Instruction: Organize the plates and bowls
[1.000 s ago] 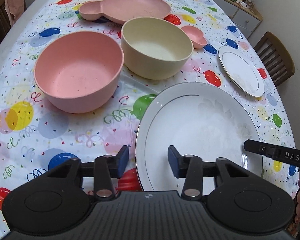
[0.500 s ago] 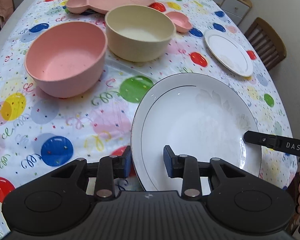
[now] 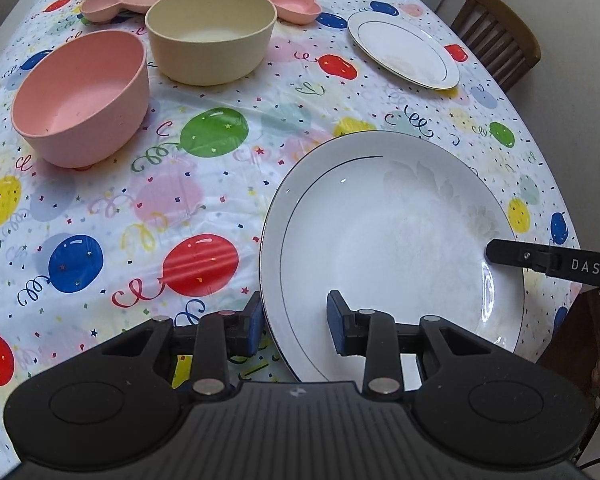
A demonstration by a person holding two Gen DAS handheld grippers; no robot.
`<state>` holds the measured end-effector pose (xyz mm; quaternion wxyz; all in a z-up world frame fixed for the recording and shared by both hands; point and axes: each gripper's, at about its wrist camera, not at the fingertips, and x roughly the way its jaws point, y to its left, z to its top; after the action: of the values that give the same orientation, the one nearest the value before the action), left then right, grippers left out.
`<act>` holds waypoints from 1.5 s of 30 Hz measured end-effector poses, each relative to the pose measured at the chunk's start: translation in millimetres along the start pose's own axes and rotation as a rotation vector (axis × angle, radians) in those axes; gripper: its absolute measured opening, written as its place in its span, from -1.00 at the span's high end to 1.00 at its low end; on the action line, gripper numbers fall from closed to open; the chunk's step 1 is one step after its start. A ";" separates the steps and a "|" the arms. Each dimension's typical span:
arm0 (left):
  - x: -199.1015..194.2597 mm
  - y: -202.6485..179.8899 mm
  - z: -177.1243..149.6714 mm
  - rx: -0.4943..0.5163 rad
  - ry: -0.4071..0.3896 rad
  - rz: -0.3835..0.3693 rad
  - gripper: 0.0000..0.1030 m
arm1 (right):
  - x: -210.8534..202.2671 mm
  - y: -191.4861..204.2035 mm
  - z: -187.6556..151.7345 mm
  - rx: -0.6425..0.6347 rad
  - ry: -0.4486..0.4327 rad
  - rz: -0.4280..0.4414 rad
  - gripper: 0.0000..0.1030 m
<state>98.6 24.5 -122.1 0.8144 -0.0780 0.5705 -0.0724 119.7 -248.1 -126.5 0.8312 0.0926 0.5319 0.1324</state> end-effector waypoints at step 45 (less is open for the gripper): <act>-76.3 -63.2 61.6 0.173 -0.395 0.022 -0.52 | -84.7 54.5 29.2 -0.199 -0.381 -0.099 -0.58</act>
<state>128.8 -18.7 -18.0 0.9147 -0.0142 0.3924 -0.0957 105.8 -223.8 -25.4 0.9274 0.0074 0.3532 0.1232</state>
